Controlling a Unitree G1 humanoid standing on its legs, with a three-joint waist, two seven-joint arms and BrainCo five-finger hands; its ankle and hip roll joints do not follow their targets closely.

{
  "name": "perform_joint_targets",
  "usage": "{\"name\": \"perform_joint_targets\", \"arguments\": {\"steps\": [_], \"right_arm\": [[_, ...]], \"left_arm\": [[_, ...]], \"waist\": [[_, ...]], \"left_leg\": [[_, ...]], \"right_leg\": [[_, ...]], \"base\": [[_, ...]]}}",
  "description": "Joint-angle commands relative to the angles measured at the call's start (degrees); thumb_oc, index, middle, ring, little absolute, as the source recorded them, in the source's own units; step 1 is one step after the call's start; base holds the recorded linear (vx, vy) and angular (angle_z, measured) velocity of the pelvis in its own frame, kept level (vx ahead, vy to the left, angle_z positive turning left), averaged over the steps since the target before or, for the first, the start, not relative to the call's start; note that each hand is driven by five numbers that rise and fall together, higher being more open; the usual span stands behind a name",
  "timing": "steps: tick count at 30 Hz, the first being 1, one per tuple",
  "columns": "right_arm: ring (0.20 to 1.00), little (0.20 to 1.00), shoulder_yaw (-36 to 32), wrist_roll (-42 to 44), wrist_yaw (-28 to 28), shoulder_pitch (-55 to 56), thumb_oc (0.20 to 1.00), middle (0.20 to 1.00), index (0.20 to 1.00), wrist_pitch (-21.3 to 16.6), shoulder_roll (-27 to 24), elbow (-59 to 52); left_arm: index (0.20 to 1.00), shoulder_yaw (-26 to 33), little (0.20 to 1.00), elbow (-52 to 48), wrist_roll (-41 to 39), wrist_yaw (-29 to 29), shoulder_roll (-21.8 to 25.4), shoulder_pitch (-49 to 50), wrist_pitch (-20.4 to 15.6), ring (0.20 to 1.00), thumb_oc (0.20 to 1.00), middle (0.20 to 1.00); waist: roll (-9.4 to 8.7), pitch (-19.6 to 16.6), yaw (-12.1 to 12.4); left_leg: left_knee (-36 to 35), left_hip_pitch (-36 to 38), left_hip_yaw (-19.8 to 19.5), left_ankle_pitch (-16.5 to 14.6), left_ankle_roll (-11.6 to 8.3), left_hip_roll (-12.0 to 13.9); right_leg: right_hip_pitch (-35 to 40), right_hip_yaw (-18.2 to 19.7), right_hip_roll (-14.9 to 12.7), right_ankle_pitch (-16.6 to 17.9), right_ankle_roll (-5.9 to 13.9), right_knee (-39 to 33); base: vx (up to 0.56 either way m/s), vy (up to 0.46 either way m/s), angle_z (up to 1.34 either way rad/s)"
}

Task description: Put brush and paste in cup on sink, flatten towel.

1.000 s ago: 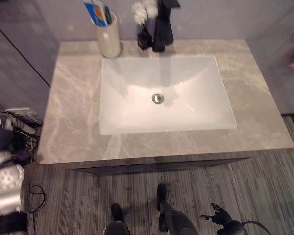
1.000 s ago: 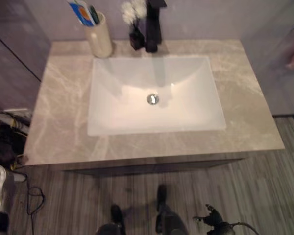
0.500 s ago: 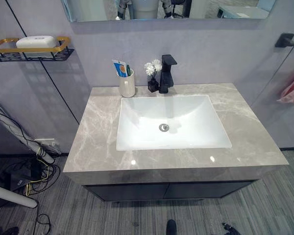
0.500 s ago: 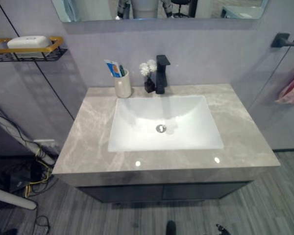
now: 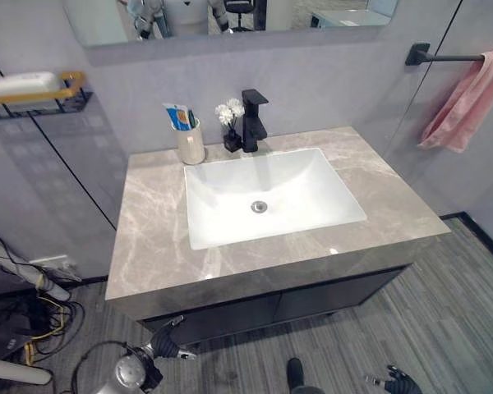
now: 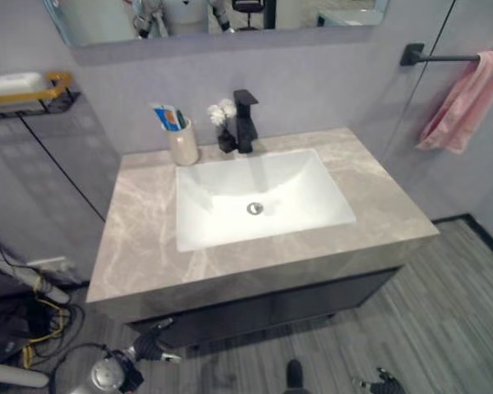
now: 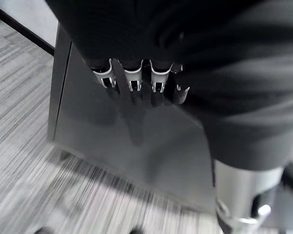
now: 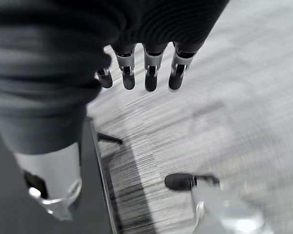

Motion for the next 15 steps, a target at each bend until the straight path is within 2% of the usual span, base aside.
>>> {"name": "perform_joint_targets", "arguments": {"steps": [1,2,4,5,6,8,9,10,11,12,13,14,15], "right_arm": [[1.0,1.0,0.53,5.91,0.04,-2.7,1.0,1.0,1.0,-0.91,-1.49,0.69],[1.0,1.0,0.01,5.94,-0.46,-2.57,1.0,1.0,1.0,-0.67,-1.45,0.97],[1.0,1.0,0.22,5.32,-0.83,-2.3,1.0,1.0,1.0,-0.56,-1.26,1.25],[1.0,1.0,0.89,4.95,-1.6,-2.61,1.0,1.0,1.0,-0.48,-0.98,0.32],[1.0,1.0,0.88,4.94,-1.62,-2.64,1.0,1.0,1.0,-0.46,-0.97,0.28],[1.0,1.0,1.53,4.48,-1.99,-2.2,1.0,1.0,1.0,-0.58,-0.91,-0.51],[1.0,1.0,1.98,4.6,-2.09,-1.13,1.0,1.0,1.0,-0.83,-0.47,-1.53],[1.0,1.0,1.99,4.6,-2.1,-1.1,1.0,1.0,1.0,-0.82,-0.48,-1.55],[1.0,1.0,2.25,4.83,-2.39,-1.0,1.0,1.0,1.0,-1.24,-0.27,-2.13],[1.0,1.0,2.24,4.83,-2.4,-0.98,1.0,1.0,1.0,-1.23,-0.28,-2.14],[1.0,1.0,2.52,4.68,-3.02,-1.58,1.0,1.0,1.0,-1.54,-0.02,-2.64],[1.0,1.0,2.54,4.67,-3.05,-1.58,1.0,1.0,1.0,-1.53,-0.01,-2.66],[1.0,1.0,3.09,4.2,-3.37,-2.22,1.0,1.0,1.0,-1.77,0.17,-3.38]], "left_arm": [[1.0,2.95,1.0,-0.95,-1.26,-1.59,0.37,-0.56,-1.55,1.0,1.0,1.0],[1.0,2.35,1.0,-0.33,-1.17,-1.9,0.14,-1.27,-1.54,1.0,1.0,1.0],[1.0,2.1,1.0,0.44,-1.22,-1.38,-0.64,-2.24,-1.36,1.0,1.0,1.0],[1.0,1.45,1.0,1.04,-0.94,-0.72,-1.72,-3.47,-0.96,1.0,1.0,1.0],[1.0,1.46,1.0,1.07,-0.93,-0.7,-1.73,-3.52,-0.96,1.0,1.0,1.0],[1.0,1.18,1.0,1.2,-0.88,-0.5,-2.48,-3.97,-0.49,1.0,1.0,1.0],[1.0,1.52,1.0,1.24,-0.83,-0.35,-3.04,-3.61,-0.06,1.0,1.0,1.0],[1.0,1.52,1.0,1.22,-0.82,-0.35,-3.04,-3.59,-0.06,1.0,1.0,1.0],[1.0,1.83,1.0,1.2,-0.69,0.26,-3.57,-3.66,0.18,1.0,1.0,1.0],[1.0,1.81,1.0,1.23,-0.69,0.27,-3.58,-3.68,0.16,1.0,1.0,1.0],[1.0,2.62,1.0,1.3,-0.76,0.89,-4.0,-2.89,0.47,1.0,1.0,1.0],[1.0,2.63,1.0,1.31,-0.73,0.92,-4.02,-2.87,0.46,1.0,1.0,1.0],[1.0,3.29,1.0,1.36,-1.03,1.4,-4.26,-2.53,0.8,1.0,1.0,1.0]], "waist": [[0.19,0.9,-0.23],[0.01,1.23,-0.68],[0.11,1.97,-1.08],[1.53,3.34,-0.69],[1.44,3.33,-0.78],[2.19,3.59,-0.75],[2.39,3.17,-0.8],[2.38,3.21,-0.67],[2.43,3.05,-0.38],[2.41,3.07,-0.23],[2.78,2.52,0.97],[2.75,2.57,1.04],[2.74,2.39,1.79]], "left_leg": [[4.7,-5.99,-4.8,-0.24,-1.28,1.83],[4.18,-6.07,-3.92,-0.01,-1.39,1.56],[3.33,-6.21,-2.26,0.59,-1.55,1.77],[2.08,-6.08,0.72,1.57,-1.57,3.34],[2.02,-6.19,0.67,1.77,-1.54,3.22],[0.07,-6.03,2.63,3.18,-1.4,4.05],[-2.22,-5.22,5.0,4.54,-1.22,4.53],[-2.24,-5.11,5.14,4.51,-1.24,4.55],[-2.69,-5.24,7.69,5.04,-0.93,5.19],[-2.7,-5.18,7.84,5.0,-0.94,5.19],[-2.77,-4.97,10.57,4.37,-1.05,6.21],[-2.77,-4.86,10.66,4.31,-1.08,6.2],[-2.71,-5.08,12.81,4.77,-0.96,6.72]], "right_leg": [[0.98,1.27,-6.31,7.11,6.45,0.7],[0.15,1.2,-6.78,9.26,6.78,0.33],[-1.46,-1.04,-7.49,11.02,6.78,0.53],[-2.67,-9.47,-7.97,6.79,5.99,3.95],[-2.84,-9.47,-8.12,6.79,5.98,4.08],[-1.51,-12.8,-7.14,2.19,4.9,6.94],[0.16,-12.04,-4.79,-1.29,3.82,9.48],[0.14,-11.88,-4.75,-1.32,3.81,9.54],[1.08,-12.77,-3.45,-3.39,3.21,11.6],[0.99,-12.6,-3.44,-3.47,3.2,11.73],[3.37,-17.83,-4.19,-6.5,3.34,14.34],[3.34,-17.72,-4.22,-6.65,3.34,14.52],[4.32,-21.15,-4.81,-7.07,3.09,15.61]], "base": [[-0.13,0.147,-0.2],[-0.07,0.075,-0.34],[-0.16,0.135,-0.45],[-0.19,0.144,-0.47],[-0.2,0.17,-0.56],[-0.13,0.109,-0.8],[-0.1,0.084,-0.81],[-0.15,0.062,-0.73],[-0.09,0.022,-1.02],[-0.13,0.058,-1.16],[-0.04,0.034,-1.04],[-0.09,0.042,-0.87],[-0.14,-0.025,-1.57]]}}
